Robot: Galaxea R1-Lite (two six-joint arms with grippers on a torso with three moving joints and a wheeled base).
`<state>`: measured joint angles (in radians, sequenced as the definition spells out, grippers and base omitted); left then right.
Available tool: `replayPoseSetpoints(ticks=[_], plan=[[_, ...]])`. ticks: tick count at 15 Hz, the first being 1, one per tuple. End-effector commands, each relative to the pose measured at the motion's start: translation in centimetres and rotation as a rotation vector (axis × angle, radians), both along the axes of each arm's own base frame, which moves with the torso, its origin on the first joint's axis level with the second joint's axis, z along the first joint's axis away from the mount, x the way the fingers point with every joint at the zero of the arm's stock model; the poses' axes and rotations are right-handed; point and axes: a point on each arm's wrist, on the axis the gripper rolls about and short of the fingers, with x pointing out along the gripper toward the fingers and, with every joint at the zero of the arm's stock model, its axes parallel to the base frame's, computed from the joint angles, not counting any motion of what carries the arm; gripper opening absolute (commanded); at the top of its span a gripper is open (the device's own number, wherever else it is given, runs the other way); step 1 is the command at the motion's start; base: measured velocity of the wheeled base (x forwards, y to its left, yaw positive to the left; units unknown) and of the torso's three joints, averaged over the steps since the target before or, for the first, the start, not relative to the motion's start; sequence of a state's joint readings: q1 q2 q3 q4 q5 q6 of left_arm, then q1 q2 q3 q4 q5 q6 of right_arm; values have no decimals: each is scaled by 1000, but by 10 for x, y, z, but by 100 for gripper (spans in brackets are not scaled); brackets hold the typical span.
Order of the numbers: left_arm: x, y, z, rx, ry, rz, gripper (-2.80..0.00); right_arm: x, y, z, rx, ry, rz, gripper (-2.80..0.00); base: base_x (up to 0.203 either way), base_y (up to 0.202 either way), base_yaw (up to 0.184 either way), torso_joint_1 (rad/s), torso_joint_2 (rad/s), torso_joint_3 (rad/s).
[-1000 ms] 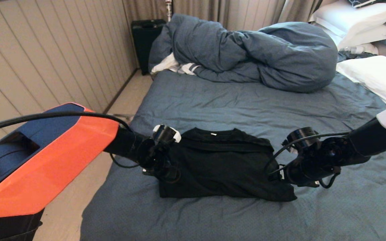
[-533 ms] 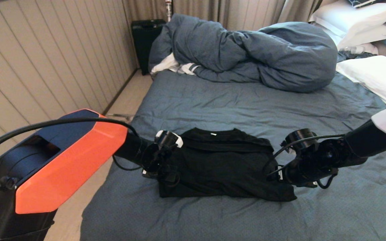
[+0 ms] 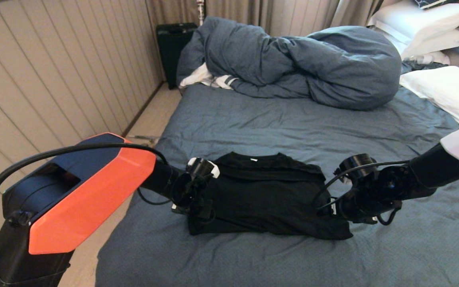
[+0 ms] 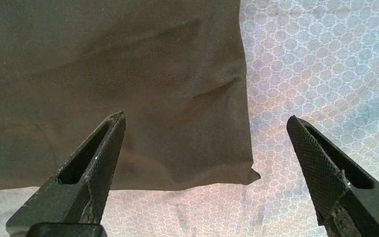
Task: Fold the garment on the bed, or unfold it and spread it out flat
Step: Fold the black T-shirt
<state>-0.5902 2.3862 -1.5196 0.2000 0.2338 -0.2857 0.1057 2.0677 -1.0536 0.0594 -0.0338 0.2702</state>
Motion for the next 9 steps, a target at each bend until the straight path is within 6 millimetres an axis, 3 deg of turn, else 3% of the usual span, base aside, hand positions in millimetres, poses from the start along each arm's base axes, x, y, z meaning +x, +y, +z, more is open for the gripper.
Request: replayPoseSetpoints(ticks=[1, 9], plan=[[-1, -2, -1, 2, 4, 1, -280, 0, 0, -1, 0, 2, -1, 0, 0, 0, 0, 0, 0, 0], [-6, -2, 8, -13, -9, 1, -280, 1, 7, -9, -2, 20, 17, 0, 0, 0, 0, 0, 0, 0]])
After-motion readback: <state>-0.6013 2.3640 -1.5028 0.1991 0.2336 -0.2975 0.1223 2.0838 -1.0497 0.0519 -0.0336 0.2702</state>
